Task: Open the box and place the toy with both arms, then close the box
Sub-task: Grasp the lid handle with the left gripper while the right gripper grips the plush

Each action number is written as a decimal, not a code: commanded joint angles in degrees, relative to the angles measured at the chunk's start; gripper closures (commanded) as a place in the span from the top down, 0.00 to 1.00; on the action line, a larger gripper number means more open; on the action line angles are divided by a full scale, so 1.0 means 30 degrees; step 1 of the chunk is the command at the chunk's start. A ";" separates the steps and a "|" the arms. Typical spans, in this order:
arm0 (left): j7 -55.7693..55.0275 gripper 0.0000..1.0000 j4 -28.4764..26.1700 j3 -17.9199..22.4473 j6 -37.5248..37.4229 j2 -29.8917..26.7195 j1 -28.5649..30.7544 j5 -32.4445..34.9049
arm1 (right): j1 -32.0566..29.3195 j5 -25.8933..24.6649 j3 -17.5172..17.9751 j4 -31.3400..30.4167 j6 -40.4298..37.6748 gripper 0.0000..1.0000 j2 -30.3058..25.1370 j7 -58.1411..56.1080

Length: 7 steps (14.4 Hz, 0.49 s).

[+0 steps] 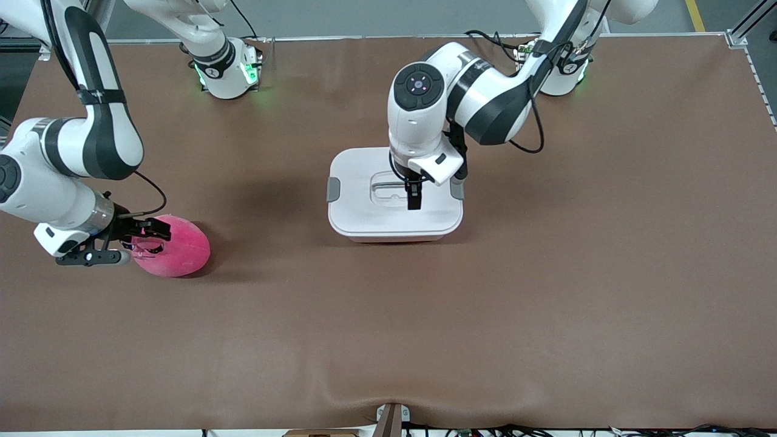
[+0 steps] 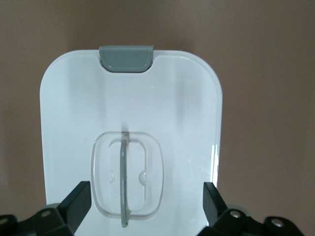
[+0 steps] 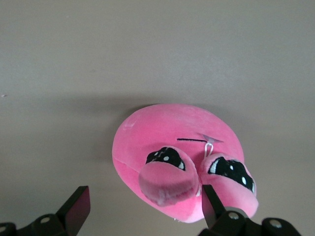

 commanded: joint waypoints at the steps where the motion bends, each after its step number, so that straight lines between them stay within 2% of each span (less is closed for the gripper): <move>1: -0.1045 1.00 0.0354 -0.0002 0.0759 0.0886 -0.0605 -0.0239 | 0.0210 -0.0099 -0.0036 -0.0475 0.0247 1.00 -0.0460 -0.0212; 7: -0.1225 1.00 0.0267 -0.0148 0.1407 0.1942 -0.0988 -0.0123 | 0.0035 -0.0421 -0.0036 -0.1060 0.1125 1.00 -0.0255 -0.0270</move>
